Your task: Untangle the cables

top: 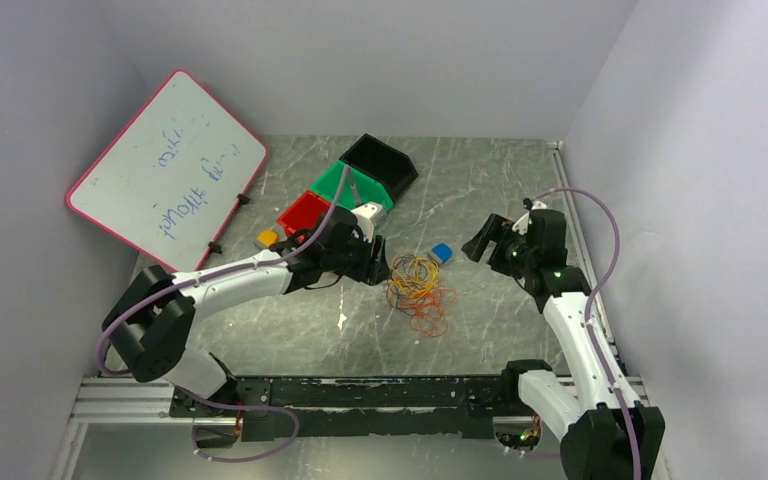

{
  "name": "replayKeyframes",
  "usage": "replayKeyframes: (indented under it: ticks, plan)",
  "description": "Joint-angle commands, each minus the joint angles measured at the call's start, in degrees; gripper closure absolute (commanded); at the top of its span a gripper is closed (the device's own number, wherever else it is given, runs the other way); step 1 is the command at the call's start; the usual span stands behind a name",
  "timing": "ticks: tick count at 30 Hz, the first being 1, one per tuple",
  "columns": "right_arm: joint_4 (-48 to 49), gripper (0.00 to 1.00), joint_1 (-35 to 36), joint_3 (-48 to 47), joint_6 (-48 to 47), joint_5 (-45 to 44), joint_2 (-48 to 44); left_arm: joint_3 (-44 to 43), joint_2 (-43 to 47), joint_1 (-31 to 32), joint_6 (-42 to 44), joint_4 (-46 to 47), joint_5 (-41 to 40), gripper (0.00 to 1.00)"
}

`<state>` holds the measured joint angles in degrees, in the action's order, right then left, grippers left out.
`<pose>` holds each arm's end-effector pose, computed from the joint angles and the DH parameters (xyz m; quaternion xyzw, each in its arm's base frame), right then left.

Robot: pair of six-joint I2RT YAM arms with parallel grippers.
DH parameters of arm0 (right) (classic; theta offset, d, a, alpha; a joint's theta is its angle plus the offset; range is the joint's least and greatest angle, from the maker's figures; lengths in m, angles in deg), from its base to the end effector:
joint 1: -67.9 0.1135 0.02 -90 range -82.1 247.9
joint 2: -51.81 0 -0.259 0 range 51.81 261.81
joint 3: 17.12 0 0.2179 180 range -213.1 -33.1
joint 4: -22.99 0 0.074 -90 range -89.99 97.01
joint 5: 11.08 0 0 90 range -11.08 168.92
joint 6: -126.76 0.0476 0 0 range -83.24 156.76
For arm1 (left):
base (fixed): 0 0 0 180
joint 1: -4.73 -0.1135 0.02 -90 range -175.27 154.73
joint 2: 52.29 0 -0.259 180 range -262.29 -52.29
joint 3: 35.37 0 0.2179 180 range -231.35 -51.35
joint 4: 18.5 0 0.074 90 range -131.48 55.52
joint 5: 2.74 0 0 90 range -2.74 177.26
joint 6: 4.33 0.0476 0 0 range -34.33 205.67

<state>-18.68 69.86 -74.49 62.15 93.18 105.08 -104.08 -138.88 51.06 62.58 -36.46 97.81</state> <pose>0.1772 0.0178 0.2634 0.1271 0.8828 0.2118 0.3996 0.2077 -0.2302 0.2344 0.2196 0.8600 -0.3254 0.3260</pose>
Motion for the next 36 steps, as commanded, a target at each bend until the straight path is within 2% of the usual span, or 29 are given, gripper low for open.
replayKeyframes:
  ticks: [1,8,14,25,33,36]
  plan:
    - [-2.6,0.18,1.6,2.9,1.5,1.9,-1.5,1.9,2.6,0.2,0.0,2.3,3.2,0.48]
    - [1.4,0.29,2.2,10.4,6.6,6.7,-3.1,5.0,3.4,0.2,-2.5,4.9,3.1,0.46]
    - [8.6,0.38,2.3,15.2,9.3,11.2,0.9,3.6,3.6,0.3,-2.5,4.6,1.5,0.43]
    - [13.5,0.55,2.6,18.6,8.8,13.7,6.9,1.0,2.1,0.3,-2.5,6.0,0.0,0.39]
    - [19.2,0.68,2.8,21.5,9.6,15.1,10.4,-3.0,-2.2,3.4,-1.5,6.1,-1.9,0.35]
    - [20.4,0.7,2.8,21.4,9.8,15.4,11.0,-4.4,-4.1,4.4,-1.1,6.0,-2.9,0.35]
